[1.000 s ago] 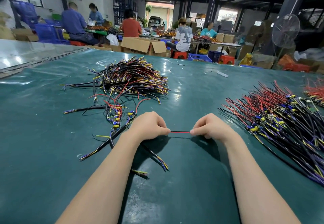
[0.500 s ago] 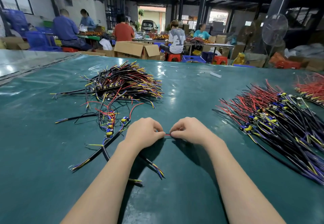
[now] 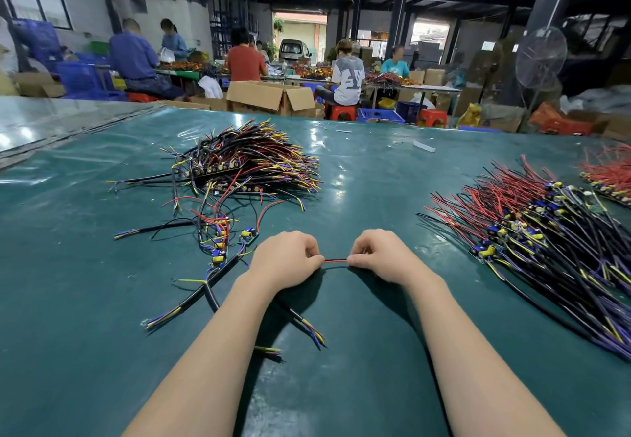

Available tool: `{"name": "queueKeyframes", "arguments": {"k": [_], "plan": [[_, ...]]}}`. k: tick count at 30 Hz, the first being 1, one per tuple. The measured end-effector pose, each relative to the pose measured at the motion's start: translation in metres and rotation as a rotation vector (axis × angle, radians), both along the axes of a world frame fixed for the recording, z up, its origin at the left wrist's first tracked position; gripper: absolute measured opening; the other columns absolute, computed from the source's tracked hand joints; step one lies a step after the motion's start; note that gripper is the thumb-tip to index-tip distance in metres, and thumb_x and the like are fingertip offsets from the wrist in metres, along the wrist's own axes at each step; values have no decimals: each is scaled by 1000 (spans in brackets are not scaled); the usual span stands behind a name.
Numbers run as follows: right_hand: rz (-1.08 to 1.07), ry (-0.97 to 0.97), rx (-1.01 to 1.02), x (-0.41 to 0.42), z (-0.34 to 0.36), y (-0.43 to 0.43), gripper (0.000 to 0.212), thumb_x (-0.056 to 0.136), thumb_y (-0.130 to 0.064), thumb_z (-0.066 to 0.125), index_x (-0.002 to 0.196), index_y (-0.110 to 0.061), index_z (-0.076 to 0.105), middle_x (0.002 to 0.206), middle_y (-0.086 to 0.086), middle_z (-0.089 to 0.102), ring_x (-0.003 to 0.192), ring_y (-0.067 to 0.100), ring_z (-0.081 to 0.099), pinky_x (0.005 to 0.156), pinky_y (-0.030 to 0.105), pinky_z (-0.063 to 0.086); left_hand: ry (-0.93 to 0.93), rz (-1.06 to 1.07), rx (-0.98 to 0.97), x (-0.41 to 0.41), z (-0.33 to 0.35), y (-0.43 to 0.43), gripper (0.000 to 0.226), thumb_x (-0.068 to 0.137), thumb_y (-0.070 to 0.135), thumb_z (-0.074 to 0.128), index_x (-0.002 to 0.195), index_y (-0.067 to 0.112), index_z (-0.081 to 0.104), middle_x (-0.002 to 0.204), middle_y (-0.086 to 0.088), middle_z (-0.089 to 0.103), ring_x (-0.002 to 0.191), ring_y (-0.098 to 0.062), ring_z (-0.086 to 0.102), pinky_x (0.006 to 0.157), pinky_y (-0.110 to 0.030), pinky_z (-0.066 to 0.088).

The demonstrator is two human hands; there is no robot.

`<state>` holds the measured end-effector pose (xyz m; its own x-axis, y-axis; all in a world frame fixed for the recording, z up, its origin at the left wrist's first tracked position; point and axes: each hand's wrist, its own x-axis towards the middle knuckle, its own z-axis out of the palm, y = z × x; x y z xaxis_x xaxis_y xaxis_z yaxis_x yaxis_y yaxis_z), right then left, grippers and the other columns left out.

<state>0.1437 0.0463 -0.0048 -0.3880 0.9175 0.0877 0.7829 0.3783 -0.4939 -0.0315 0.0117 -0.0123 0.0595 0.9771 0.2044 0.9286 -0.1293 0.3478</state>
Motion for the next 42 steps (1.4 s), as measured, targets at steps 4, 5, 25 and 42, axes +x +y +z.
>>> {"name": "queueKeyframes", "arguments": {"k": [4, 5, 25, 42], "plan": [[-61, 4, -5, 2, -2, 1, 27, 80, -25, 68, 57, -21, 53, 62, -8, 51, 68, 18, 51, 62, 27, 40, -2, -3, 14, -1, -2, 0, 15, 87, 38, 54, 73, 33, 52, 73, 14, 53, 78, -14, 49, 67, -25, 35], [-75, 15, -22, 3, -2, 1, 30, 79, -26, 69, 55, -21, 52, 59, -6, 52, 64, 18, 51, 60, 27, 40, -9, -4, 13, -1, -2, 0, 15, 87, 38, 54, 73, 33, 52, 72, 14, 52, 78, -14, 49, 67, -25, 35], [60, 300, -414, 33, 7, -1, 51, 74, -9, 71, 38, -19, 36, 47, 1, 32, 41, 11, 22, 39, 17, 19, -394, -155, -186, -16, 10, -6, 23, 67, 33, 66, 45, 32, 60, 41, 8, 52, 45, -7, 45, 58, -25, 36], [127, -31, -39, -27, 5, -17, 20, 87, -22, 55, 80, -6, 66, 71, 7, 58, 67, 18, 46, 63, 31, 39, -109, -156, -16, -8, 2, -2, 13, 81, 34, 65, 91, 26, 69, 91, 4, 53, 95, -16, 50, 82, -29, 40]]}}
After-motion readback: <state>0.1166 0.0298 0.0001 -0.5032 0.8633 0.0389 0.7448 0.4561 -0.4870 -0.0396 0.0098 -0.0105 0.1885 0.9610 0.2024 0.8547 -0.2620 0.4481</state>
